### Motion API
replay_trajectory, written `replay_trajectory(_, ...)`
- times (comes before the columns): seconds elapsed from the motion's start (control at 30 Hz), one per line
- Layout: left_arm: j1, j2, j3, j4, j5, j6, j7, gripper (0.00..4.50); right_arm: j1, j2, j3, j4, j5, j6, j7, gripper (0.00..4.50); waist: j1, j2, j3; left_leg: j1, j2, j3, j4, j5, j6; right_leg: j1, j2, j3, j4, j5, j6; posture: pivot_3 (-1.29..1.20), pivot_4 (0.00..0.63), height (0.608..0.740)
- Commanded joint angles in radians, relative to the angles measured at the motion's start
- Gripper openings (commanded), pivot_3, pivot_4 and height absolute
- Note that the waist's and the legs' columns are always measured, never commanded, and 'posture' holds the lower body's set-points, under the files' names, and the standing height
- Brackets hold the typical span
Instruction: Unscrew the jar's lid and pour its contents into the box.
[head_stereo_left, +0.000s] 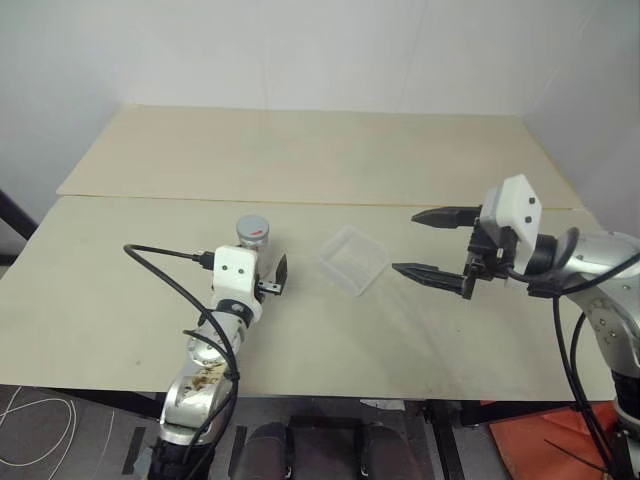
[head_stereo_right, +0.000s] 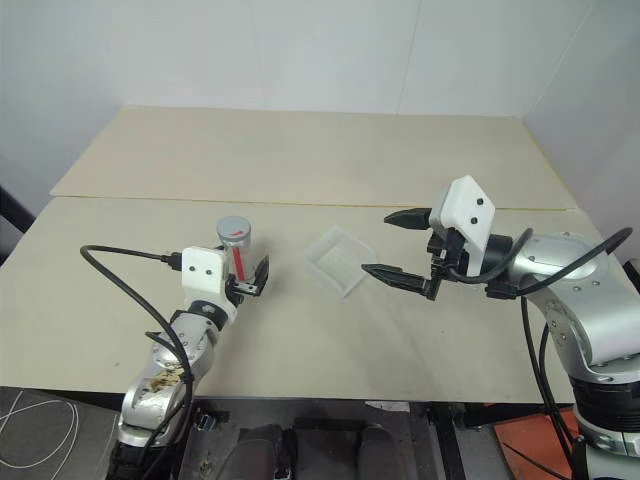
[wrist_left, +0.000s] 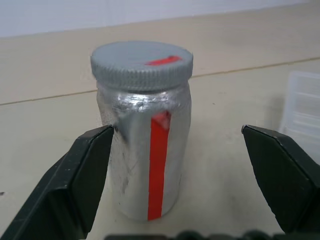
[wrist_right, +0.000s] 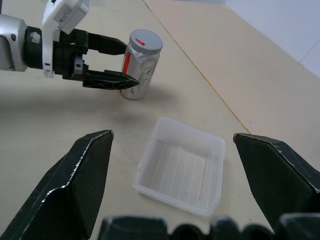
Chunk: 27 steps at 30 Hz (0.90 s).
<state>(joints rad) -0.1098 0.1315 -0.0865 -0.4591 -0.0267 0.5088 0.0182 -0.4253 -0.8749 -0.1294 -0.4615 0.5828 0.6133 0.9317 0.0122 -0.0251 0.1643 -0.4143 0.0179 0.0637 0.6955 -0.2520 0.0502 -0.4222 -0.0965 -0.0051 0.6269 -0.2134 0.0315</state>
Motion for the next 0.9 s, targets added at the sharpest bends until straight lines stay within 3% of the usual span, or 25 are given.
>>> replay_trajectory(0.03,-0.015,-0.018,0.0,-0.018,0.041,0.011,0.032,4.45,-0.009,-0.024,-0.049,-0.024,0.03,0.0,0.011,4.5,0.0,0.0,0.0,0.0,0.0,0.0,0.0,0.0,0.0,0.0,0.0,0.0,0.0,0.0,0.0,0.0,0.15,0.74)
replay_trajectory(0.53,-0.064,-0.187,0.008,0.035,0.126,0.044,0.169,4.45,-0.015,-0.037,-0.067,-0.018,0.045,-0.009,0.006,4.5,0.002,-0.001,0.0,0.0,0.0,0.0,0.0,0.0,0.0,0.0,0.0,0.0,0.0,0.0,0.0,0.0,0.15,0.74)
replay_trajectory(0.9,-0.142,-0.215,0.037,0.156,0.101,0.001,0.184,4.45,0.015,-0.049,-0.106,-0.046,0.059,0.0,0.001,4.5,0.002,-0.001,0.0,-0.001,-0.001,-0.001,0.001,0.0,0.0,0.0,0.0,0.0,0.0,0.0,0.0,0.0,0.15,0.74)
